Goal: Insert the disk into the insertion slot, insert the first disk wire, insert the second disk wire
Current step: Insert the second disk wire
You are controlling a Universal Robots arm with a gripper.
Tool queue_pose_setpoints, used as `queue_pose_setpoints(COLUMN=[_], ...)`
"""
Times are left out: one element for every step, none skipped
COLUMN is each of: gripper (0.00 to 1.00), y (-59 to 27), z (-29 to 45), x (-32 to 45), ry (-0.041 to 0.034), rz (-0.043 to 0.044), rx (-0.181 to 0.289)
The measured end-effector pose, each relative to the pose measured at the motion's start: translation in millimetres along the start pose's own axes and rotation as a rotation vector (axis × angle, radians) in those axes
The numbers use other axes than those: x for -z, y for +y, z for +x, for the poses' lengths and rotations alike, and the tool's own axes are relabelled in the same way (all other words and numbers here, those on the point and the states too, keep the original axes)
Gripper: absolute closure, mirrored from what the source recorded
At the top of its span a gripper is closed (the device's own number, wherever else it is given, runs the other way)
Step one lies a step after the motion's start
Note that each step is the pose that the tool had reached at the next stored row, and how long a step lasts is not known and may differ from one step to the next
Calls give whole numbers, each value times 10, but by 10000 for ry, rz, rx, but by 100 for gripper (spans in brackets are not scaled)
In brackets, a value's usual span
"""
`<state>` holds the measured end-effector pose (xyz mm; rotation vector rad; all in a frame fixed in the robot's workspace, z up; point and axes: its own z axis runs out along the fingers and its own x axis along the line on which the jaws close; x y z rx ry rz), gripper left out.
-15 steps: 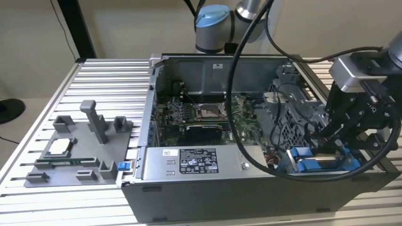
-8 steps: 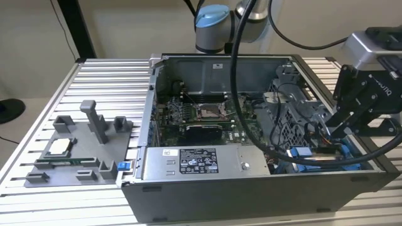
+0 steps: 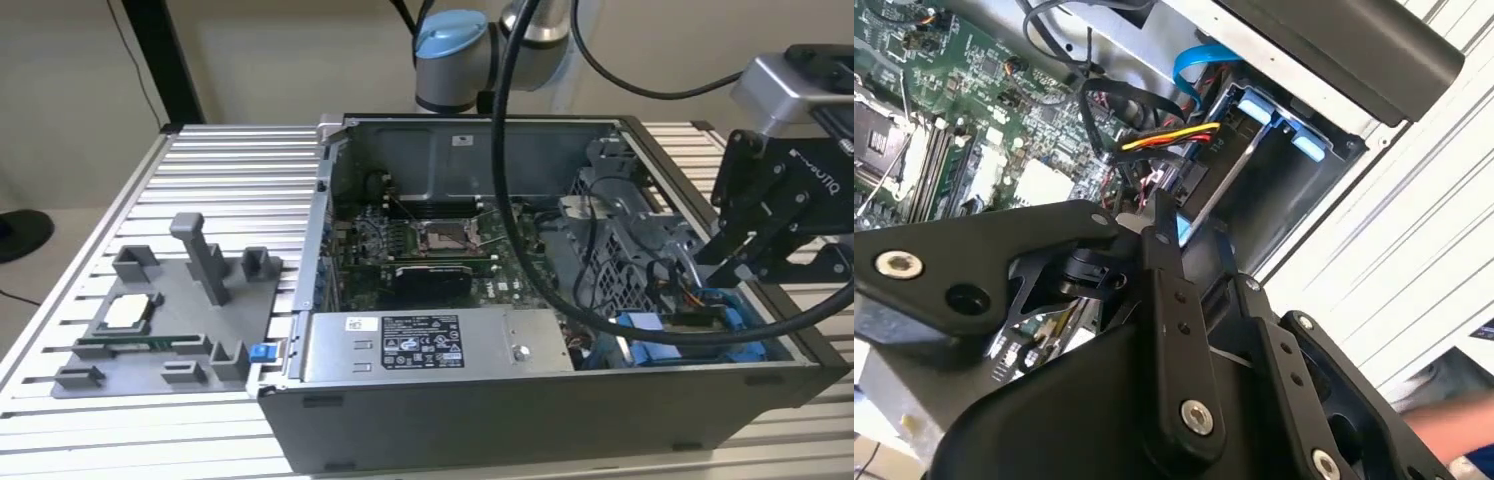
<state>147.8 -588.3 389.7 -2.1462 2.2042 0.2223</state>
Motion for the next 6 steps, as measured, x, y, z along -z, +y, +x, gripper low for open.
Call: queue_pose_setpoints(gripper=[0,0,0,0,0,0], y=[0,0,0,0,0,0], z=[0,0,0,0,0,0], x=[0,0,1,1,1,1], ry=[0,0,1,1,0,1], rz=[0,0,0,0,0,0], rx=[0,0,0,0,0,0])
